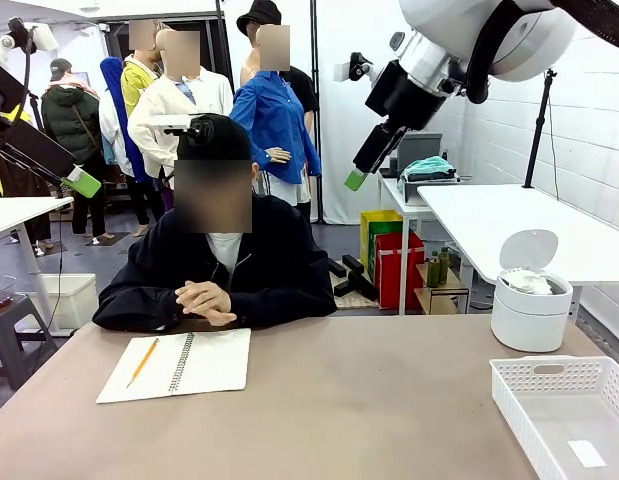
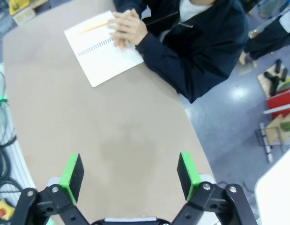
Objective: Sort the paper based on its condition.
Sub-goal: If a person hands you a paper, place it in the Organizing basket , and if it's crumpled, put it in the Trash can.
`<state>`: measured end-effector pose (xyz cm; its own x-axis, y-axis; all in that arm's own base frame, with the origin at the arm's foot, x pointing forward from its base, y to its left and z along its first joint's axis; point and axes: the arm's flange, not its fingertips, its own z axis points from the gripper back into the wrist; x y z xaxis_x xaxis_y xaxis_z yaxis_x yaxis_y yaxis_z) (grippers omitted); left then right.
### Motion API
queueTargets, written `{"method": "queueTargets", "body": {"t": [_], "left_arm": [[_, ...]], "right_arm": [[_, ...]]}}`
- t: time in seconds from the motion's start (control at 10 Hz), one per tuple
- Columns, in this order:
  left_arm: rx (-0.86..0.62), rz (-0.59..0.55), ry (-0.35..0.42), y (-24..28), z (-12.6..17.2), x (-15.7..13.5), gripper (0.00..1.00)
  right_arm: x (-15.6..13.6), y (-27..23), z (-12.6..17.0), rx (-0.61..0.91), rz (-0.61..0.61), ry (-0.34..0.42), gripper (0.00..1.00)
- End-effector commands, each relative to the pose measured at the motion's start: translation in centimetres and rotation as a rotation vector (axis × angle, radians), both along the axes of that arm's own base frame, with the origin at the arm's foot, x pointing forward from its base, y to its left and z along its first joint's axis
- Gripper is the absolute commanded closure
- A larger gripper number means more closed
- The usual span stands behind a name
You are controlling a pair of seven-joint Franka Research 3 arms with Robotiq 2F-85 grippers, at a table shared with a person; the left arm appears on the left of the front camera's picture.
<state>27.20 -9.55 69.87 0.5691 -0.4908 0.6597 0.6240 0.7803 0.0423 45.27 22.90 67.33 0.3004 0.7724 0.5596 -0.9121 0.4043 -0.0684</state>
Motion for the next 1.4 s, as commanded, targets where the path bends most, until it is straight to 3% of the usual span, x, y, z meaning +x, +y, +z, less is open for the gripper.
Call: {"method": "queueTargets", "body": {"t": [0.0,0.8,1.0,1.1,1.3], "left_arm": [[0.001,0.003,-0.001,0.0,0.0,0.0,0.00],[0.001,0.003,-0.001,0.0,0.0,0.0,0.00],[0.001,0.003,-0.001,0.0,0.0,0.0,0.00],[0.001,0.003,-0.001,0.0,0.0,0.0,0.00],[0.001,0.003,-0.001,0.0,0.0,0.0,0.00]], "right_arm": [[-0.9,-0.2,0.4,-0.024,-0.010,-0.012,0.00],[-2.2,-0.5,1.4,0.067,0.032,-0.126,0.00],[-1.7,-0.2,0.8,0.038,0.009,-0.107,0.00],[-1.7,0.0,2.6,0.040,0.009,-0.107,0.00],[-1.7,0.0,2.6,0.040,0.009,-0.107,0.00]]}}
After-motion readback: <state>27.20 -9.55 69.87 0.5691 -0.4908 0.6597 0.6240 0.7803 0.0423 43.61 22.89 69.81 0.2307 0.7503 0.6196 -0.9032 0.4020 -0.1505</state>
